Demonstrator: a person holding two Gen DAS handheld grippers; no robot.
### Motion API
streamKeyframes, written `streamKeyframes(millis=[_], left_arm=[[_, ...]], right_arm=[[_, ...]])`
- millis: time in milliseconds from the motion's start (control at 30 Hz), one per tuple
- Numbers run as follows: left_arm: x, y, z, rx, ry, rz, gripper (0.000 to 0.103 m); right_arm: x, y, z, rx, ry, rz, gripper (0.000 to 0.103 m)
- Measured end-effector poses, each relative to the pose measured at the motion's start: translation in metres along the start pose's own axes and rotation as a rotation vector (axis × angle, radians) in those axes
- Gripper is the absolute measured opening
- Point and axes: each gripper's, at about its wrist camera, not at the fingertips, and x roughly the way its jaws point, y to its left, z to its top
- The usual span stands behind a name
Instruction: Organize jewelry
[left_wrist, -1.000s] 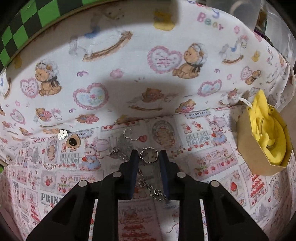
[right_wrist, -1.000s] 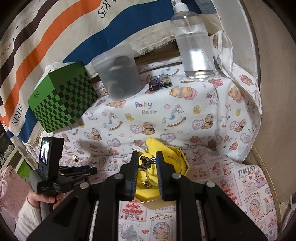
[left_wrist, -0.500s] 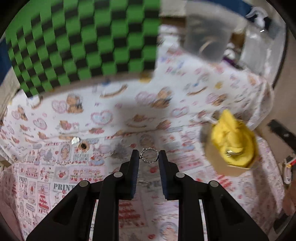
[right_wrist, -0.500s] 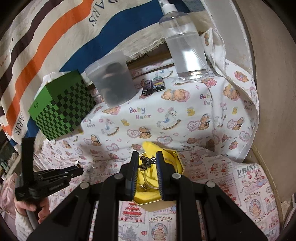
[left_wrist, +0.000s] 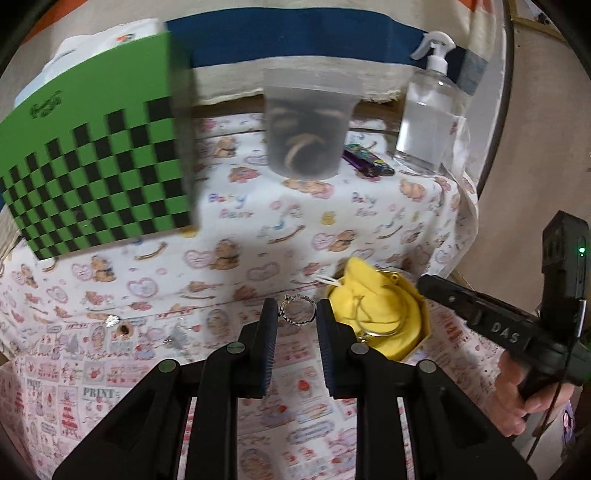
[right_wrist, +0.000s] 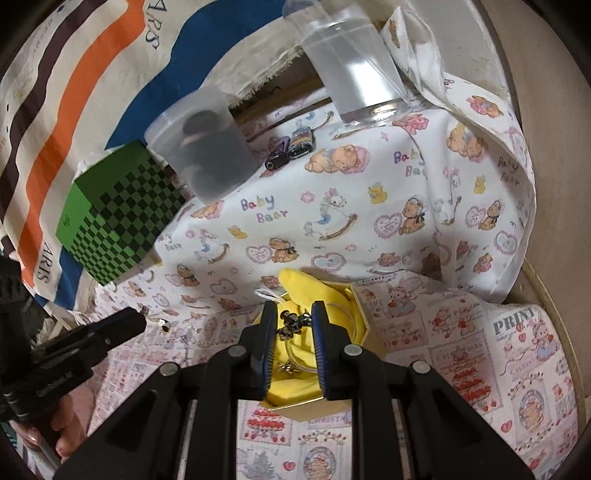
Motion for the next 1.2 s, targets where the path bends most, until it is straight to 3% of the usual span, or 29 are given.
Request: streamKeyframes(millis=[100, 167, 433, 467, 533, 567, 600, 767, 967, 1200], left_arm=[[0.009, -0.009, 0.000, -0.012, 0.011, -0.026, 0.020], [0.015, -0.014, -0.001, -0.021, 0.012, -0.057, 0.020], [0.038, -0.041, -0.008, -0.037, -0.023, -0.167, 0.021], [0.042, -0.042, -0.009, -0.047, -0.020, -0.179, 0.023], [0.045, -0.041, -0.010, -0.079, -0.026, -0.183, 0.053], [0.043, -0.041, -0.010, -0.086, -0.054, -0.175, 0.074], [0.039, -0.040, -0.011, -0.086, -0.088, -0.159, 0.079], [0.014, -0.028, -0.008, -0.057, -0.179, -0.054, 0.079], [-0.029, -0.007, -0.013, -0.044, -0.307, 0.047, 0.095], [-0.056, 0.014, -0.027, -0.006, -0.374, 0.164, 0.100]], right_arm=[[0.004, -0.007, 0.001, 0.029, 0.013, 0.007, 0.027], [0.001, -0.013, 0.002, 0.051, -0.003, -0.011, 0.055], [-0.021, -0.036, 0.012, 0.167, -0.072, 0.014, 0.068], [-0.021, -0.039, 0.012, 0.179, -0.071, 0.016, 0.071], [-0.021, -0.041, 0.013, 0.188, -0.066, 0.006, 0.076], [-0.020, -0.041, 0.014, 0.183, -0.062, -0.002, 0.078], [-0.020, -0.042, 0.015, 0.174, -0.061, -0.010, 0.080], [-0.019, -0.039, 0.013, 0.175, -0.066, -0.013, 0.087], [-0.028, -0.017, 0.010, 0.087, -0.118, -0.045, 0.094], [-0.031, 0.006, 0.004, 0.010, -0.142, -0.026, 0.100]])
